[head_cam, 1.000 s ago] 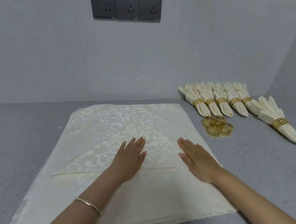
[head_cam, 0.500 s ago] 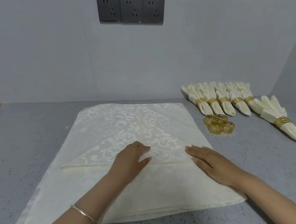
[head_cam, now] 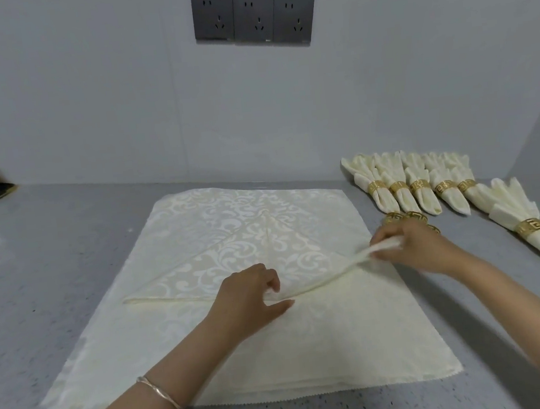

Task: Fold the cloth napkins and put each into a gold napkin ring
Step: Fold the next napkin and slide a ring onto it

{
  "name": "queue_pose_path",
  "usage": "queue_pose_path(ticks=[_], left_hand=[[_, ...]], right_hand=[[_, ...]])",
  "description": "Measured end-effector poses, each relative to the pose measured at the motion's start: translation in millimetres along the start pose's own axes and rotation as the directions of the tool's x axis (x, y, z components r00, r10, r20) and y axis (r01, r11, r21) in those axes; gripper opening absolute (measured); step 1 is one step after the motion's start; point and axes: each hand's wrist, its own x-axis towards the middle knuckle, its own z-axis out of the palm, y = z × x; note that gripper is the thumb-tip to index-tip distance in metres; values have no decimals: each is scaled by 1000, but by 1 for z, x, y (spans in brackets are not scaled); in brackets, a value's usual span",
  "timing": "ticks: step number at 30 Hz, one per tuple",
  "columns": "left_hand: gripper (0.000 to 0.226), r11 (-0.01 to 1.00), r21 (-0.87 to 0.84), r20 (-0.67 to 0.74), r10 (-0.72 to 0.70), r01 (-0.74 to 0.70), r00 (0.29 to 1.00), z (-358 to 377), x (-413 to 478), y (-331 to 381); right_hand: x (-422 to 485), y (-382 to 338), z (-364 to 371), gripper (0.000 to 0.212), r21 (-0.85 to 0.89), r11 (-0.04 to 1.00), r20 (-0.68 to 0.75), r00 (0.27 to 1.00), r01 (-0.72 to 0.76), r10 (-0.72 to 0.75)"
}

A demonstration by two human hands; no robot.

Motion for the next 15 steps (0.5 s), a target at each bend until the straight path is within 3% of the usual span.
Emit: queue_pose_path(ticks=[1, 3, 5, 7, 10, 15], left_hand=[[29, 1000, 2, -7, -10, 10, 1000, 0, 0, 0], [24, 999, -8, -27, -32, 32, 999, 0, 1, 1], [20, 998, -27, -47, -64, 63, 997, 0, 2, 1], [20, 993, -56, -61, -111, 107, 992, 1, 5, 0], [27, 983, -73, -53, -174, 170, 983, 2, 11, 0], [33, 963, -122, -20, -244, 240, 970, 3, 21, 4]], right_hand=[[10, -3, -7, 7, 149, 988, -15, 999, -34, 37], [33, -10, -11, 28, 380, 924, -51, 996, -46, 70], [60, -19, -1, 22, 487, 872, -95, 991, -37, 96], [88, -33, 17, 9, 556, 831, -126, 986, -20, 109], [125, -43, 48, 14, 620, 784, -151, 976, -32, 159], [153, -40, 94, 15, 577, 806, -124, 961, -134, 249]])
